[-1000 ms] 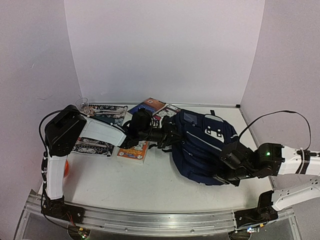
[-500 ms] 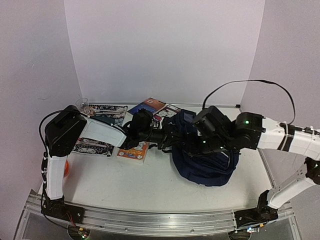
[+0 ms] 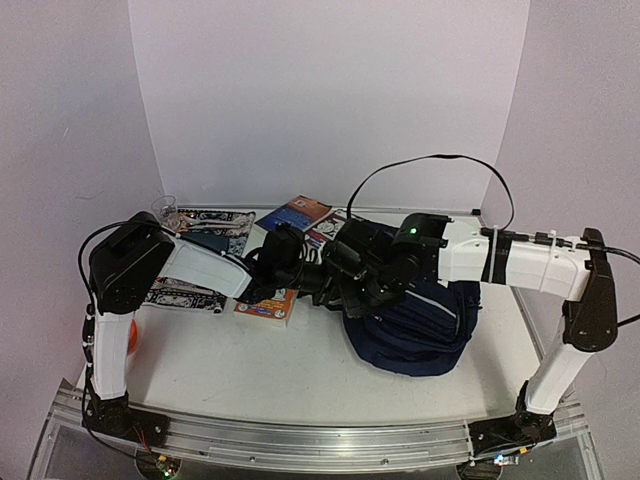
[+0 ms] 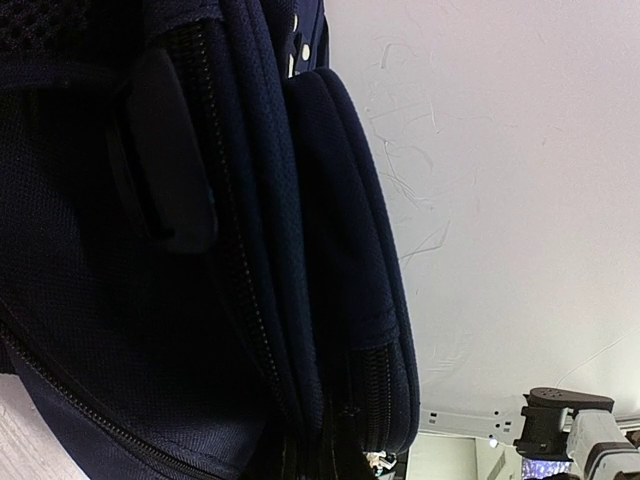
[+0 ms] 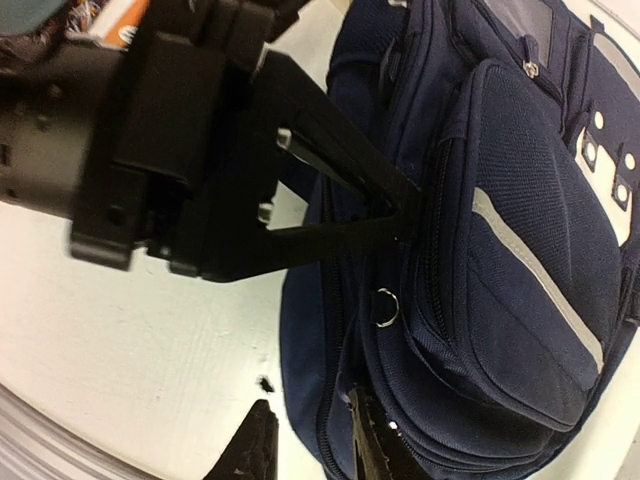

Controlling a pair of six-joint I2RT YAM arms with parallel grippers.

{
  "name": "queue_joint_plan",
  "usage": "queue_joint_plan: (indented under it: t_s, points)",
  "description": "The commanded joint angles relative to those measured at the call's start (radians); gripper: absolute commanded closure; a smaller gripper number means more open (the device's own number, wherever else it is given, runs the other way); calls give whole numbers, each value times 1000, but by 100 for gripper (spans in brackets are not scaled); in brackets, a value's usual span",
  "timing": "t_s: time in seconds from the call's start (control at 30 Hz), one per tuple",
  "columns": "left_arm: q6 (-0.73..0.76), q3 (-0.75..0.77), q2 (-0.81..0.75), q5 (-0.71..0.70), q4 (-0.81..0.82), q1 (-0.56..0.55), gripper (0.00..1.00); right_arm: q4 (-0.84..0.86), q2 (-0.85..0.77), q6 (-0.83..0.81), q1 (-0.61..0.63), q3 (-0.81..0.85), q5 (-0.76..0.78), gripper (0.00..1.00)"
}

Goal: Pack the student bag
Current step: Pick up the second largest pocket of the bag from the student bag.

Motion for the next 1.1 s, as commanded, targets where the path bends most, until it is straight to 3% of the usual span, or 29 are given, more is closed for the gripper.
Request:
queue_joint_plan:
  t_s: [0.0,0.67,0.83,1.07]
  points:
    - [-19,14,-102,-36,139,11,100,-138,31,-36,2,46,43,74]
    - [-32,24,-130,-29,136,-2,100,-210,178,-84,2,127,149,75]
    - [-31,18,-140,-30,134,-3,100,-256,200,-75,2,139,189,79]
    - [-16,17,-134,-36,129,-3,100,-308,163,-59,2,120,200,92]
